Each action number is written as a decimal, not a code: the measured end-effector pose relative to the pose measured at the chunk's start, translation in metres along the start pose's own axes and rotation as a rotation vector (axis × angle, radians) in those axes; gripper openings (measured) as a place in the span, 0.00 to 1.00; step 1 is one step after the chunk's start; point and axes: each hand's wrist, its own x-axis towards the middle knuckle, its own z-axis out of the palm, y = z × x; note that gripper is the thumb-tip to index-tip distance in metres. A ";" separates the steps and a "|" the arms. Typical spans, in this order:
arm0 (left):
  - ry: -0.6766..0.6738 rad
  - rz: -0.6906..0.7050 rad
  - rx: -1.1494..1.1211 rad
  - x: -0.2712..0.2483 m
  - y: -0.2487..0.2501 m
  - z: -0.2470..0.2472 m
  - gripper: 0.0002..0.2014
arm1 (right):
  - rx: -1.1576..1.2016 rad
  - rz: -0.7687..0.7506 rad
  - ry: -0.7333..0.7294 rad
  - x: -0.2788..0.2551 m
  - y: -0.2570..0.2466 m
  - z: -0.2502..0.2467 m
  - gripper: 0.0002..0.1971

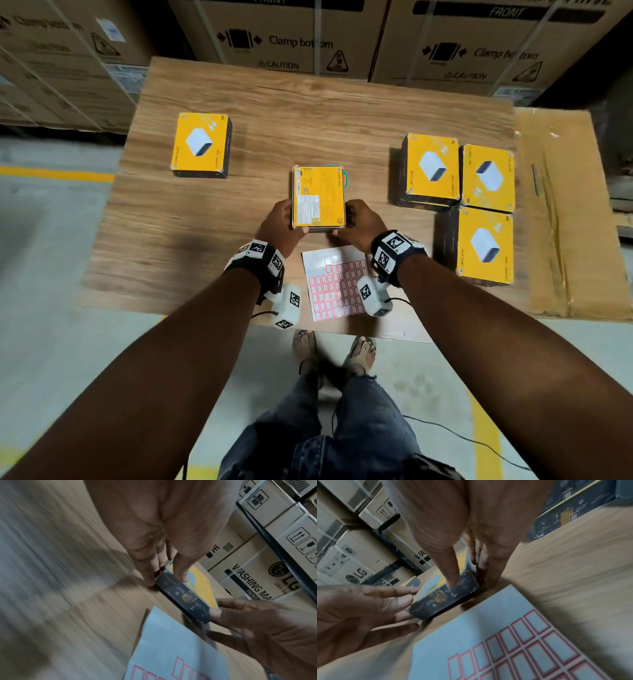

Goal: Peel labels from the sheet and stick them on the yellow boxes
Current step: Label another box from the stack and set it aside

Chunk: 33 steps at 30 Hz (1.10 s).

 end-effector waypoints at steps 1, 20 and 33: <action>0.029 -0.026 0.029 -0.001 -0.001 -0.001 0.31 | -0.018 -0.004 0.004 -0.001 0.001 0.000 0.33; -0.240 -0.207 -0.123 -0.023 -0.011 0.015 0.10 | -0.197 -0.289 0.299 -0.046 0.010 0.004 0.10; -0.209 -0.247 -0.444 -0.022 0.002 0.014 0.05 | -0.430 -0.499 0.138 -0.053 -0.004 0.008 0.15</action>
